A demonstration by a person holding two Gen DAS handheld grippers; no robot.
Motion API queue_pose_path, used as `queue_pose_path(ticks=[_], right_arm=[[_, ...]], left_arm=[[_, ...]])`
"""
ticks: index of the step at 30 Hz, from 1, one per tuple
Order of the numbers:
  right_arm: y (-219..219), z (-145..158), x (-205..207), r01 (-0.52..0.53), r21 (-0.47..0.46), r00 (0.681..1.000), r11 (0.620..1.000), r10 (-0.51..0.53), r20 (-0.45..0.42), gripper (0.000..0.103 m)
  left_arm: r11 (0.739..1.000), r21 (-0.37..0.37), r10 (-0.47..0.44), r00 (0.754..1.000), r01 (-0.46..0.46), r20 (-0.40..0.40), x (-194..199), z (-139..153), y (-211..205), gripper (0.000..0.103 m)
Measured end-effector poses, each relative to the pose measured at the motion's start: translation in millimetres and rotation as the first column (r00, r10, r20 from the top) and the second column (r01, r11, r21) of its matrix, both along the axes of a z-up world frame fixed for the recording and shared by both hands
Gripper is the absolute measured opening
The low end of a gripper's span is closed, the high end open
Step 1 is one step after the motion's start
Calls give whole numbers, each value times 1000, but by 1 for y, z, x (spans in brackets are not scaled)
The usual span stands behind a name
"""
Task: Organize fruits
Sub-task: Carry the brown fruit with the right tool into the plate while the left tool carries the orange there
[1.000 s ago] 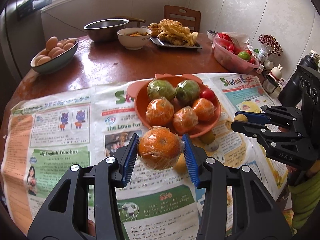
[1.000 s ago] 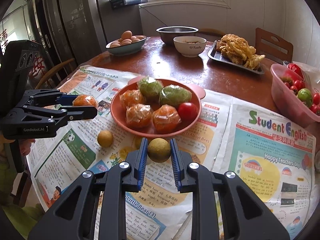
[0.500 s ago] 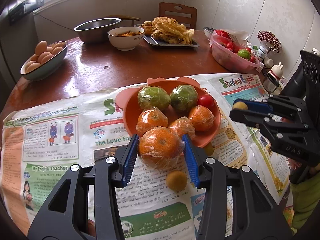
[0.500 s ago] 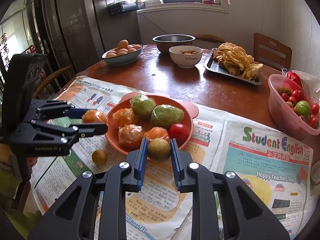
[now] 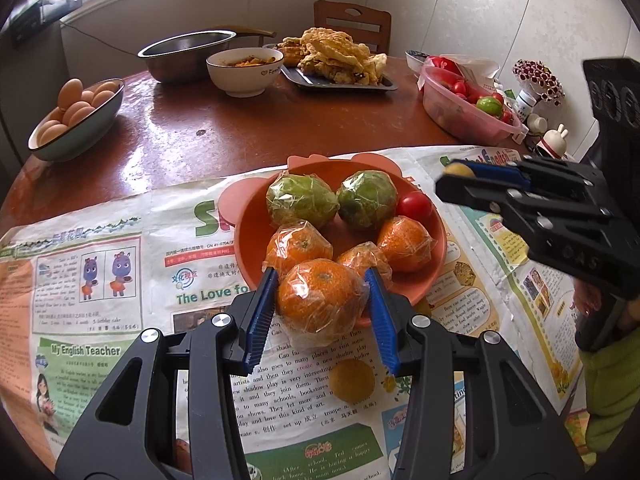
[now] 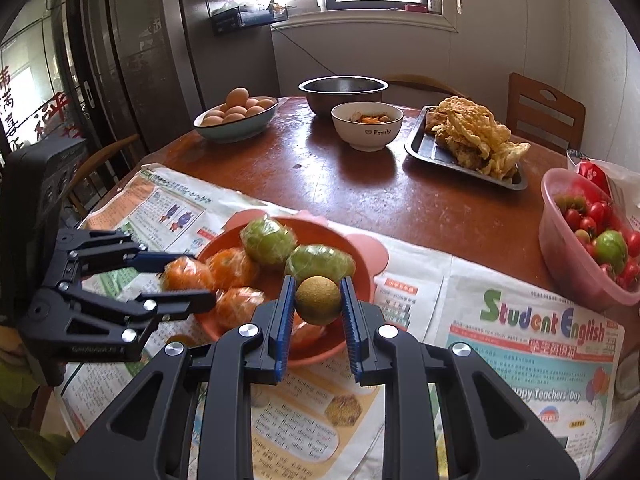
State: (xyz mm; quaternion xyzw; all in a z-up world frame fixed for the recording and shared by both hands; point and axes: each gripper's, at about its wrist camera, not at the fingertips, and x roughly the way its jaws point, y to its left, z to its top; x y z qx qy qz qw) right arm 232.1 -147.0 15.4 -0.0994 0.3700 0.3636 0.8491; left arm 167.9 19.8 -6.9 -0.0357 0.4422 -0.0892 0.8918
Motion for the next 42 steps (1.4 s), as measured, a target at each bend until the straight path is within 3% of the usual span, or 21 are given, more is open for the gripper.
queue_pose_path(ticks=[11,42], right_arm=[[21,-6,35,-9,-10,1000,1000,8,-16,22],[6,-28,37,22,-9,998,1000,-23,-66,23]], left_arm=[[1000,-1,-15,1000,15,-5,8,-5,0,36],[1000,-16,-5,1000,5,5,18,-7,7,37]])
